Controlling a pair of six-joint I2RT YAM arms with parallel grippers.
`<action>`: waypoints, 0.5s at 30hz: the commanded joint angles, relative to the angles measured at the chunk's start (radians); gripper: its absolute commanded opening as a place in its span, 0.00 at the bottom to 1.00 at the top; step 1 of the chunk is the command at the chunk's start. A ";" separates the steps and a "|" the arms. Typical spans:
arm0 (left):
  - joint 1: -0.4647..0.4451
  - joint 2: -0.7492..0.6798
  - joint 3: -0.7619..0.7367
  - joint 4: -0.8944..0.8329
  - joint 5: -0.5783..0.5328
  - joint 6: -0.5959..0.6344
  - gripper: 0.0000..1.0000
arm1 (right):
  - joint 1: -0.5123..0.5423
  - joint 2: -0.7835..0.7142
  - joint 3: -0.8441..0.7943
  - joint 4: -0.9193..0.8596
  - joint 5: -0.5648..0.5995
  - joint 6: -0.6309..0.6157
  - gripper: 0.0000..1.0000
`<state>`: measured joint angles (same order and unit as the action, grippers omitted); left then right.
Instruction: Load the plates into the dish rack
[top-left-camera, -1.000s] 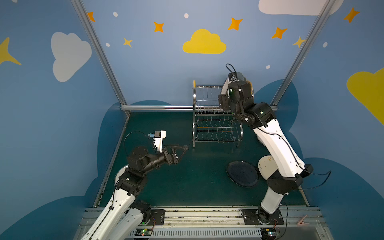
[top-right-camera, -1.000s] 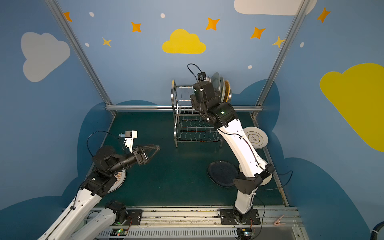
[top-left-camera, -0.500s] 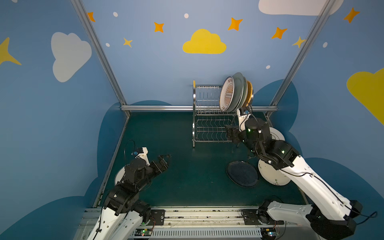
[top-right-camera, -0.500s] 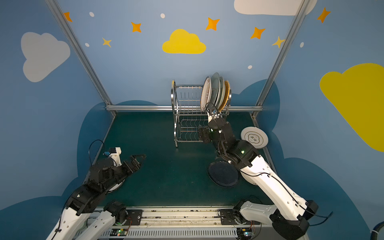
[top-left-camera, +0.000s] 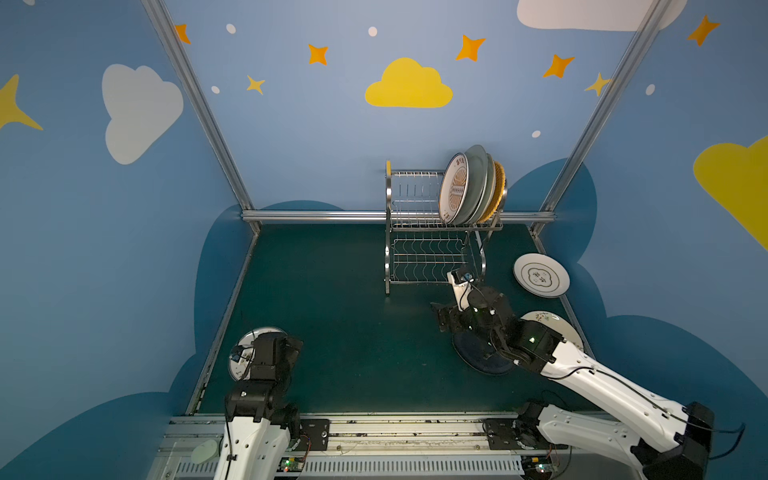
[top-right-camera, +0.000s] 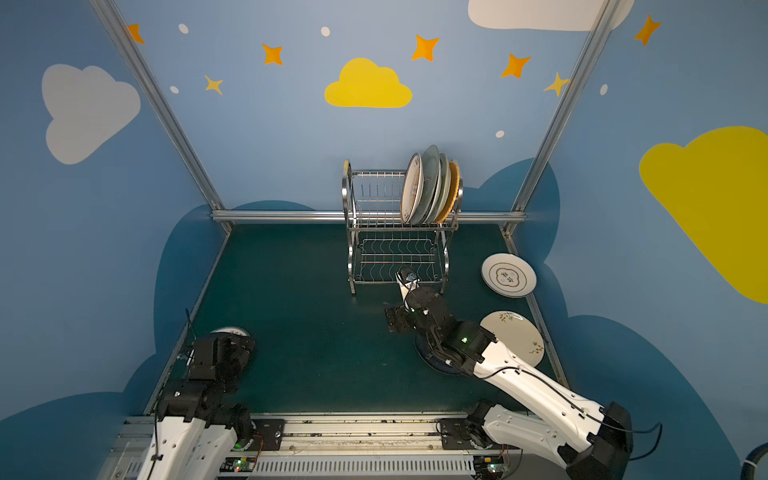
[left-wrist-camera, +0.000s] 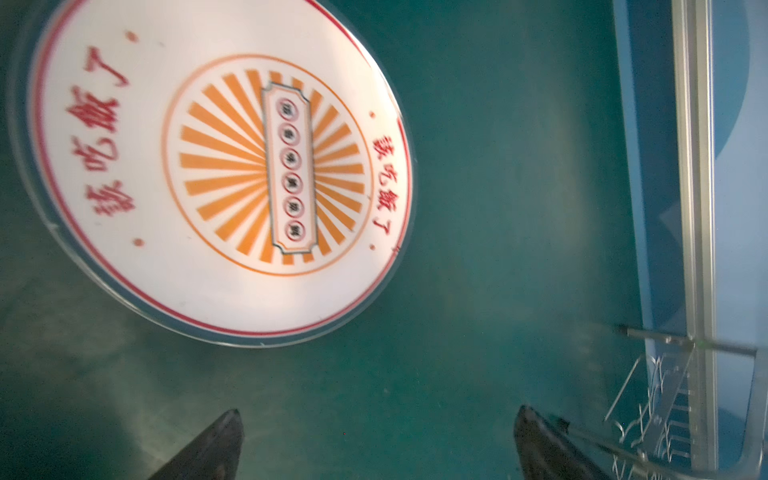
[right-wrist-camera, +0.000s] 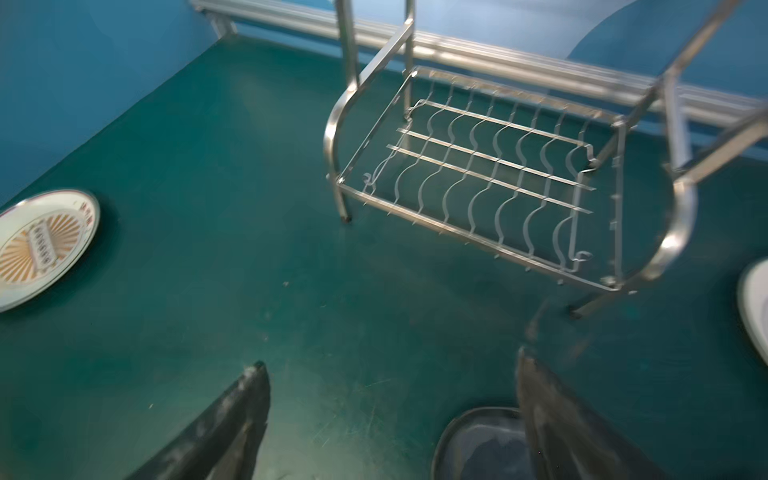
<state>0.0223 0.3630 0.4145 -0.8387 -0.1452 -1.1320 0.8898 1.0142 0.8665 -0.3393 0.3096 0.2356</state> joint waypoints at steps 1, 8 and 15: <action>0.048 -0.075 -0.038 -0.025 -0.046 -0.046 1.00 | 0.011 0.005 -0.014 0.092 -0.087 0.013 0.90; 0.117 -0.197 -0.130 -0.040 -0.094 -0.120 1.00 | 0.014 0.024 -0.094 0.200 -0.157 0.000 0.90; 0.189 -0.188 -0.239 0.071 -0.029 -0.136 1.00 | 0.014 0.047 -0.097 0.206 -0.147 0.016 0.90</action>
<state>0.1837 0.1558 0.2153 -0.8104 -0.1986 -1.2495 0.8986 1.0584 0.7776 -0.1722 0.1696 0.2375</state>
